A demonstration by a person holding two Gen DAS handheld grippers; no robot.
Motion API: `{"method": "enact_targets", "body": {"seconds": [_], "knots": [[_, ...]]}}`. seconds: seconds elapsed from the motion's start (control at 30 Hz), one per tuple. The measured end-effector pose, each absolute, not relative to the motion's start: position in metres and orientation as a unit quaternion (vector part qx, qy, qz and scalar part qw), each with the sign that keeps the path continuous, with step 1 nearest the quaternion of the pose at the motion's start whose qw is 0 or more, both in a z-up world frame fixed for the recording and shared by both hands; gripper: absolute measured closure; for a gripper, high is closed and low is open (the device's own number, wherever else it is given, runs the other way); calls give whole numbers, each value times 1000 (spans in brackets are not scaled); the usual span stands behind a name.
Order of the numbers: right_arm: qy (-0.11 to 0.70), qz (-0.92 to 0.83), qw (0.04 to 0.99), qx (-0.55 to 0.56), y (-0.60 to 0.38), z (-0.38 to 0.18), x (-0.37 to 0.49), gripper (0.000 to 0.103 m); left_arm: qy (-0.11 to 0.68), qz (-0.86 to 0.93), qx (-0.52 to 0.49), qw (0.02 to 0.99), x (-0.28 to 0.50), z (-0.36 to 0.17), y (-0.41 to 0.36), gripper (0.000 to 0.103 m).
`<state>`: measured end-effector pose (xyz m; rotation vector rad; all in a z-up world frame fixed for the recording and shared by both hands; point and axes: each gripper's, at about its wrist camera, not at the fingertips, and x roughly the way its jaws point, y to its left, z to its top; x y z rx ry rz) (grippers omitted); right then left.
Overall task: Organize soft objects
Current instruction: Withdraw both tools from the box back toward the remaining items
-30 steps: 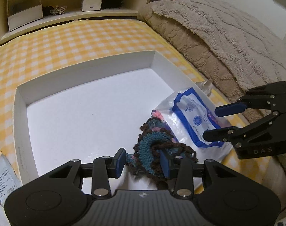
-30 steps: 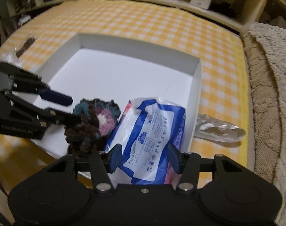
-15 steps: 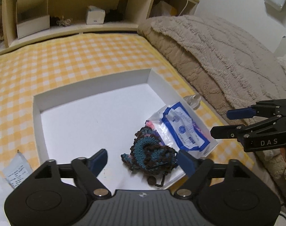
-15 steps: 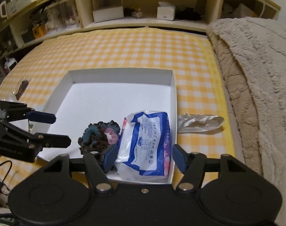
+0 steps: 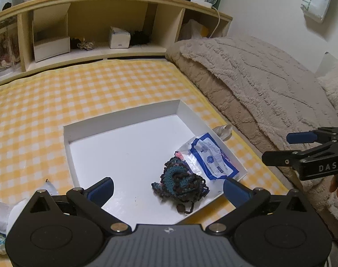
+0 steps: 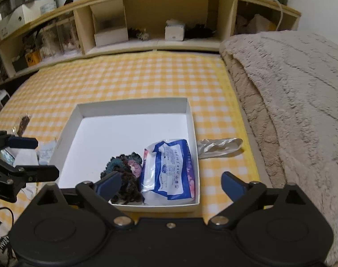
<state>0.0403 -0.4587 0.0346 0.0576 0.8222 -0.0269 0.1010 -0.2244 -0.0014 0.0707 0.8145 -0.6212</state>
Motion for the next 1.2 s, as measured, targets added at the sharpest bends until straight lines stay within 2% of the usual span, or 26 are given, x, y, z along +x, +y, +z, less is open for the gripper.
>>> {"method": "enact_targets", "body": {"seconds": [0.1,0.63,1.2], "knots": [[385,-12,922,29,-453,45,27,0,383,-300,32,873,93,6,-218,0],[357,0,932,65,-386,62,28,0,358,-269,13,894,87,32,-137,0],[356,54,929,88,-265,28,76,0,394,-180,0,901,143,1,-11,0]]}}
